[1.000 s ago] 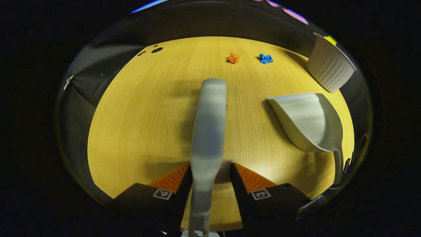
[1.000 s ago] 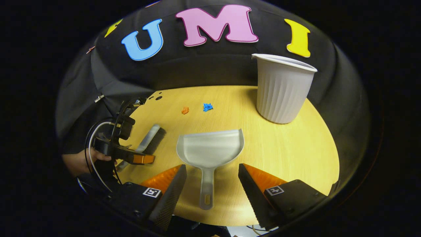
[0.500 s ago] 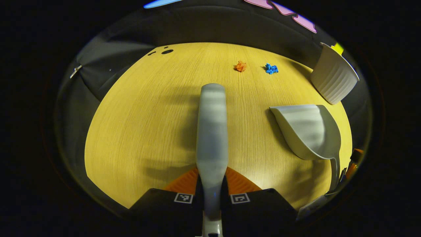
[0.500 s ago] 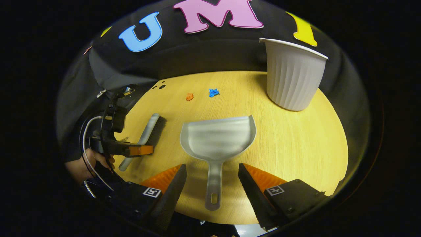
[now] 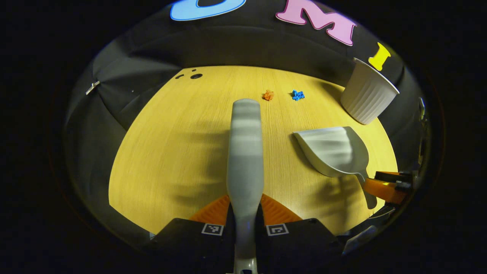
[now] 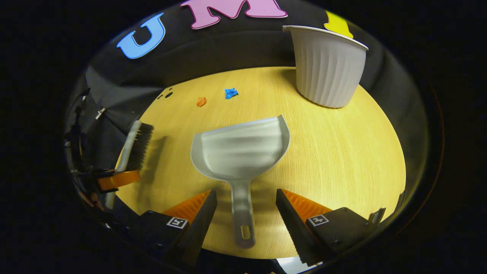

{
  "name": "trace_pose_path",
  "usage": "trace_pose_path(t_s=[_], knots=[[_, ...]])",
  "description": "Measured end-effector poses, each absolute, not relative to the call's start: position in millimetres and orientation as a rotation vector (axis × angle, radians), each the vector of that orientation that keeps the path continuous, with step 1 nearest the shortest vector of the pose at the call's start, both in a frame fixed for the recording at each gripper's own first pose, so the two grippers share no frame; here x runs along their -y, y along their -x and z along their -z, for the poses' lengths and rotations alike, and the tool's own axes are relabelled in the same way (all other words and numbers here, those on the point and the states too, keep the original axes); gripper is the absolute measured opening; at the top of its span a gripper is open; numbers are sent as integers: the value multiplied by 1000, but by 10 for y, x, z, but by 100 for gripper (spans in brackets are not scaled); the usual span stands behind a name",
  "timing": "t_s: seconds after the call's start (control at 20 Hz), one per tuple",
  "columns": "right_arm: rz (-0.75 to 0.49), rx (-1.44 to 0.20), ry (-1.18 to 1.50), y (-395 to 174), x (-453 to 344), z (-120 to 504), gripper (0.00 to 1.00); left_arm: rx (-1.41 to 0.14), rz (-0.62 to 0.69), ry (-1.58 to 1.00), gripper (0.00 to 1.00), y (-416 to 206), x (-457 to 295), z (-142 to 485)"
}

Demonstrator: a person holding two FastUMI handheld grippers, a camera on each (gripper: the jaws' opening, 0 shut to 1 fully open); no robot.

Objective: Pick up the small broom and dustpan from the desktop, sweep the trash into the dustpan with the broom, and then empty the trash into the garbage bin.

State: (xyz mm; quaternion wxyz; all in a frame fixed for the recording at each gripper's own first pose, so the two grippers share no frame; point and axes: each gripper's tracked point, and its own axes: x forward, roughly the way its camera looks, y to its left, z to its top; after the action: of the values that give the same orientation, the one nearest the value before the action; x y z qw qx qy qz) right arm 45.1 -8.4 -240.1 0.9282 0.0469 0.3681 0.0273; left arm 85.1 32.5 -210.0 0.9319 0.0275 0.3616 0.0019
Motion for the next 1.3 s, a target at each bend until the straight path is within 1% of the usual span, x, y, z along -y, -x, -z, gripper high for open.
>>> trace_pose_path(t_s=[0.05, 0.1, 0.15, 0.2, 0.3, 0.55, 0.7, 0.8, 0.85, 0.9, 0.95, 1.0, 1.05, 1.1, 1.15, 1.25, 1.3], knots=[[-57, -781, -79, -451, 83, 2481, 98, -736, -9, -56, 24, -802, -351, 2070], [-54, -794, -61, -476, 87, 2544, 98, -732, -15, -57, 27, -762, -381, 2046], [-53, -804, -47, -503, 92, 2602, 98, -730, -22, -57, 24, -725, -411, 2031], [-46, -814, -37, -530, 102, 2648, 98, -729, -28, -58, 27, -681, -440, 2035], [-31, -816, -43, -604, 102, 2717, 98, -727, -42, -59, 27, -615, -515, 2059], [-23, -834, -47, -752, 54, 2831, 89, -745, -98, 1, 27, -475, -623, 2170], [-29, -826, 14, -812, 61, 2867, 87, -750, -120, 31, 27, -466, -653, 2195], [-31, -830, 64, -851, 71, 2865, 78, -750, -130, 40, 27, -475, -648, 2196], [-39, -837, 104, -874, 72, 2894, 65, -752, -134, 43, 27, -478, -643, 2198], [-61, -844, 125, -919, 42, 2884, 70, -754, -138, 47, 27, -470, -631, 2216], [-68, -850, 134, -918, 32, 2881, 71, -755, -138, 51, 27, -461, -606, 2222], [-61, -859, 124, -916, 30, 2872, 61, -757, -137, 55, 27, -434, -571, 2243], [-45, -864, 109, -921, 66, 2870, 57, -764, -135, 61, 27, -426, -534, 2283], [-34, -876, 93, -932, 92, 2867, 55, -770, -133, 67, 27, -423, -504, 2311], [-42, -882, 85, -929, 91, 2840, 37, -776, -129, 72, 27, -424, -466, 2342], [-84, -881, 89, -916, 70, 2856, 40, -784, -121, 74, 27, -444, -403, 2380], [-106, -872, 90, -909, 70, 2831, 39, -785, -117, 71, 27, -459, -387, 2394]])
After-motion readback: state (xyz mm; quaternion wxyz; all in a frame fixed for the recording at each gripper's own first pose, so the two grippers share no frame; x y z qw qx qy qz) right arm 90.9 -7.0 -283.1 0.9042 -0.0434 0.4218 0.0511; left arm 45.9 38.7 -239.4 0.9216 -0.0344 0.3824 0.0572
